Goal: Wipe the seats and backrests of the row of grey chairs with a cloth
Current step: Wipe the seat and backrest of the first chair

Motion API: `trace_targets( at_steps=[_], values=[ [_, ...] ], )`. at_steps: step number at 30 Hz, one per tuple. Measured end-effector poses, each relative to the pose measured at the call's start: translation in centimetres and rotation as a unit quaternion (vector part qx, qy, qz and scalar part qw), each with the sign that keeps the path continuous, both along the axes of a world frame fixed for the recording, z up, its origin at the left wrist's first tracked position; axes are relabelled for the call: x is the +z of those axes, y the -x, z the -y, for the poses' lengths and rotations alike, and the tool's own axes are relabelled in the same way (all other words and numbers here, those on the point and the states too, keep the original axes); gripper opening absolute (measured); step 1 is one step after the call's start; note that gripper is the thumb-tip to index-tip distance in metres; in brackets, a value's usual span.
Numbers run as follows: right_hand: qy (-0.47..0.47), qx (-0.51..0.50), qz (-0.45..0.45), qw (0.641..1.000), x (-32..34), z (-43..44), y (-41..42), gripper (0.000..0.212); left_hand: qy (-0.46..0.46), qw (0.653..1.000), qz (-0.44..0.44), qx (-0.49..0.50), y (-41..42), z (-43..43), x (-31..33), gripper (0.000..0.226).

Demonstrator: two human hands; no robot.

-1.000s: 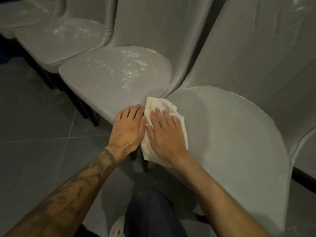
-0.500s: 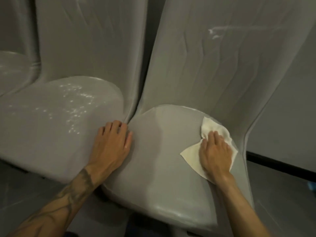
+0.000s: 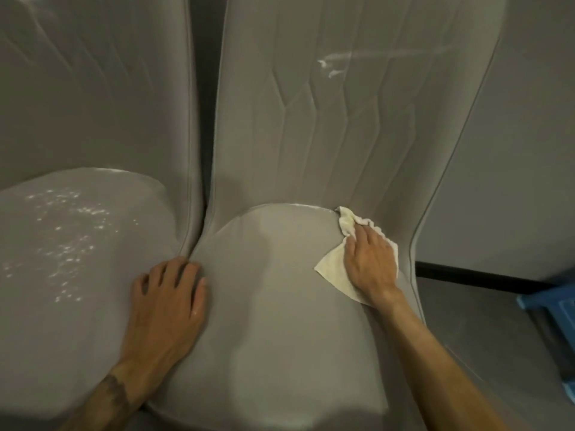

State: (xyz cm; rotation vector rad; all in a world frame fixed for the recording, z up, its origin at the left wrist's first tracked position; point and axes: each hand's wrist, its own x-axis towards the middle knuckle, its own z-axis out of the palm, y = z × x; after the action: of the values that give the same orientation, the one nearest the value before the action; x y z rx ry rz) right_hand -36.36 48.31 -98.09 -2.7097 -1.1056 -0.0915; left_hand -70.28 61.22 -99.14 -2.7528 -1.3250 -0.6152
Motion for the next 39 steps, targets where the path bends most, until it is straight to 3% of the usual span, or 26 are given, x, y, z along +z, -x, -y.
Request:
trace_targets(
  at_steps=[3,8,11,14,18,20,24,27,30,33,36,39],
  values=[
    [0.012,-0.026,-0.007,1.000,0.3,-4.9,1.4,0.038,-0.013,1.000,-0.003,0.000,-0.1,0.0,-0.3,0.032],
    [0.021,0.063,-0.023,0.998,-0.1,-8.6,1.6,0.047,-0.018,1.000,0.003,0.008,-0.2,-0.2,-0.5,0.030],
    [0.011,0.003,0.003,1.000,-0.7,-5.4,0.1,0.050,-0.017,1.000,0.004,0.010,-0.2,-0.3,-0.5,0.030],
    [0.011,-0.040,-0.001,0.999,-0.6,-7.6,1.5,0.047,-0.017,1.000,0.001,0.008,-0.2,-0.3,-0.6,0.030],
    [0.024,0.116,-0.012,0.993,-0.6,-13.1,4.6,0.045,-0.007,1.000,-0.010,0.014,-0.3,-0.5,-0.6,0.031],
    [0.027,0.142,-0.014,0.989,-0.6,-12.7,4.0,0.046,-0.006,1.000,-0.015,0.015,-0.2,-0.5,-0.7,0.032],
    [-0.003,0.012,0.003,1.000,-0.8,-9.1,1.3,0.045,0.000,1.000,-0.015,0.016,-0.2,-0.5,-0.5,0.034],
    [-0.013,-0.033,-0.014,0.999,-0.3,-11.9,3.9,0.041,0.006,1.000,-0.013,0.016,-0.3,-0.3,-0.2,0.036],
    [-0.003,0.096,0.005,0.995,-0.6,-15.4,7.5,0.041,0.009,1.000,-0.015,0.014,-0.4,-0.1,0.0,0.037],
    [0.017,0.193,0.006,0.981,-0.7,-14.0,5.5,0.044,0.000,1.000,-0.022,0.013,-0.2,-0.4,-0.3,0.035],
    [-0.007,0.133,0.004,0.991,-0.7,-10.1,1.1,0.043,-0.007,1.000,-0.024,0.017,-0.3,-0.3,-0.3,0.033],
    [0.003,0.062,-0.009,0.998,-0.7,-11.6,3.0,0.040,0.003,0.999,-0.030,0.021,-0.4,-0.3,0.0,0.033]
  ],
)
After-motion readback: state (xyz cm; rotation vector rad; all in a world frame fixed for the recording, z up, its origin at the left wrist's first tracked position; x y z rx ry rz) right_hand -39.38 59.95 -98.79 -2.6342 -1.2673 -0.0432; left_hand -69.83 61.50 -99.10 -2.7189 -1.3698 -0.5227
